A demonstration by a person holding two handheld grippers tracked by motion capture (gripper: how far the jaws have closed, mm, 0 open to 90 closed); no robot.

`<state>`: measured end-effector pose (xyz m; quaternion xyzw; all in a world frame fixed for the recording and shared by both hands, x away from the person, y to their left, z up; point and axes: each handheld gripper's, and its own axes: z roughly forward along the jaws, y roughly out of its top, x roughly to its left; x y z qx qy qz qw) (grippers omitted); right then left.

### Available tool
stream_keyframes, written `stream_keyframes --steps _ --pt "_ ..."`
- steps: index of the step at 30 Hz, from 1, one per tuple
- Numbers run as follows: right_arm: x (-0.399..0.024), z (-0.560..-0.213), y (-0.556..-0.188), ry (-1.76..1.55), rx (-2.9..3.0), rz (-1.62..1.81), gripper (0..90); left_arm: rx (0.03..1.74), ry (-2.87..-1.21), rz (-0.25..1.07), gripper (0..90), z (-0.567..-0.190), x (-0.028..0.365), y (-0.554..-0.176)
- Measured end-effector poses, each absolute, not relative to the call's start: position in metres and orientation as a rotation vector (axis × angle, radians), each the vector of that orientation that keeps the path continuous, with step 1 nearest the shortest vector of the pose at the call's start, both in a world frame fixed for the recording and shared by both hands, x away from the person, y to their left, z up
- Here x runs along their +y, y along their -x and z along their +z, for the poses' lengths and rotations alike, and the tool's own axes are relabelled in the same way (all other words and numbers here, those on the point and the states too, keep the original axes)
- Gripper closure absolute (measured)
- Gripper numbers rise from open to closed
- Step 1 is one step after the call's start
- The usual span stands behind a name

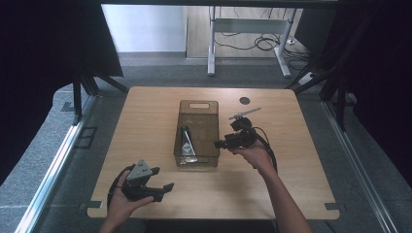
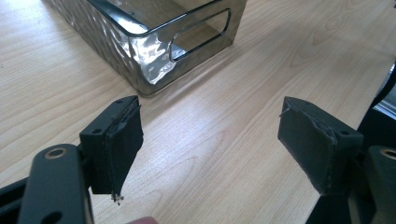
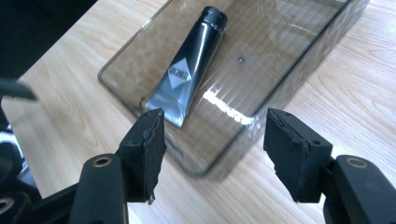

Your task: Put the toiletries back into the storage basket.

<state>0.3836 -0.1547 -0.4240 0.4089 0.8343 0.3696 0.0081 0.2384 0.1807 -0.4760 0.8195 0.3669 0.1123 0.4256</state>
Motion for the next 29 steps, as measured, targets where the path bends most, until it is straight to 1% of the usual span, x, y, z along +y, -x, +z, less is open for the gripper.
stream_keyframes --steps 7,9,12,22,27,29 --pt "-0.192 -0.439 -0.359 -1.254 2.529 1.224 39.1 0.924 -2.07 0.271 22.2 -0.482 0.177 -0.241" --pt "-0.201 -0.443 -0.353 -1.252 2.51 1.218 41.2 0.918 -2.083 0.267 22.2 -0.483 0.176 -0.241" --pt "-0.212 -0.452 -0.345 -1.258 2.488 1.218 41.5 0.919 -2.086 0.267 22.1 -0.483 0.175 -0.241" --pt "-0.237 -0.481 -0.331 -1.299 2.459 1.256 41.3 0.947 -2.103 0.276 22.1 -0.489 0.177 -0.246" --pt "-0.245 -0.481 -0.329 -1.317 2.444 1.275 41.9 0.94 -2.101 0.283 22.1 -0.487 0.177 -0.245" --pt "-0.248 -0.482 -0.328 -1.303 2.441 1.269 40.5 0.942 -2.1 0.285 22.1 -0.487 0.177 -0.245"
